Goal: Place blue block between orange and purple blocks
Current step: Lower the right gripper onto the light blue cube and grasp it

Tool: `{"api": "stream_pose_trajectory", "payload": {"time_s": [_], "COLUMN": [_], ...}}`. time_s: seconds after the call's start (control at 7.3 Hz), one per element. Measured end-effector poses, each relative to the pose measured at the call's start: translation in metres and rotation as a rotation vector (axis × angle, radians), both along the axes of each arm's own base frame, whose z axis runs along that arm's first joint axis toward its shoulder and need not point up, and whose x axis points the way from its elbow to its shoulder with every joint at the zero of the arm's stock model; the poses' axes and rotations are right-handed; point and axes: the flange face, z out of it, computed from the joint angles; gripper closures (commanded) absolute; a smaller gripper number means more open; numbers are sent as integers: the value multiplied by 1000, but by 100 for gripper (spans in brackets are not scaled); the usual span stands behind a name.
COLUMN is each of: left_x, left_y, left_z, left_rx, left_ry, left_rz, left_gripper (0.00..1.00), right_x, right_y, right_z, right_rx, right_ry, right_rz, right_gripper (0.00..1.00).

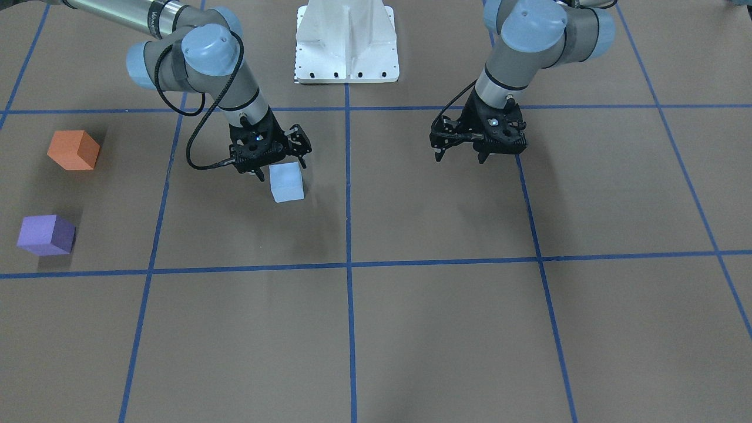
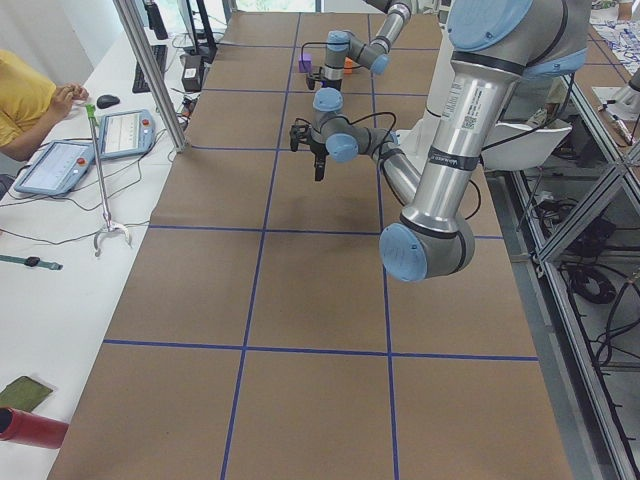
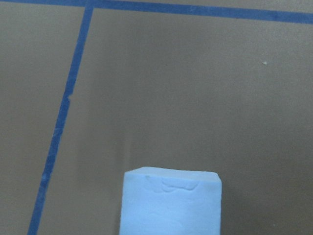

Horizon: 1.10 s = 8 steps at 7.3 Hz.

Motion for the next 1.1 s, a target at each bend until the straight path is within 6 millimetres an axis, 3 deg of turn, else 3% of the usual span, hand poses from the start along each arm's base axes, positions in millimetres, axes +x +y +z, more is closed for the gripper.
{"api": "stream_pose_trajectory", "payload": {"time_s": [0.55, 0.68, 0.82, 0.96, 1.1], "left_x": [1, 1, 1, 3, 4], "left_y": [1, 1, 0, 1, 1], "left_z": [0, 0, 1, 2, 3], "left_rx": [-3, -3, -5, -7, -9], "left_ry": [-1, -1, -2, -3, -5], "left_rz": [-1, -2, -2, -1, 0], "left_gripper": [0, 0, 0, 0, 0], "right_x": [-19, -20, -23, -26, -28], "right_y": [-12, -14, -17, -20, -22], "right_z": [10, 12, 15, 17, 15], "right_rx": [46, 50, 55, 59, 57], "right_ry": [49, 54, 66, 77, 77], "right_rz": [-18, -14, -2, 10, 17], "right_gripper": [1, 23, 77, 100, 100]}}
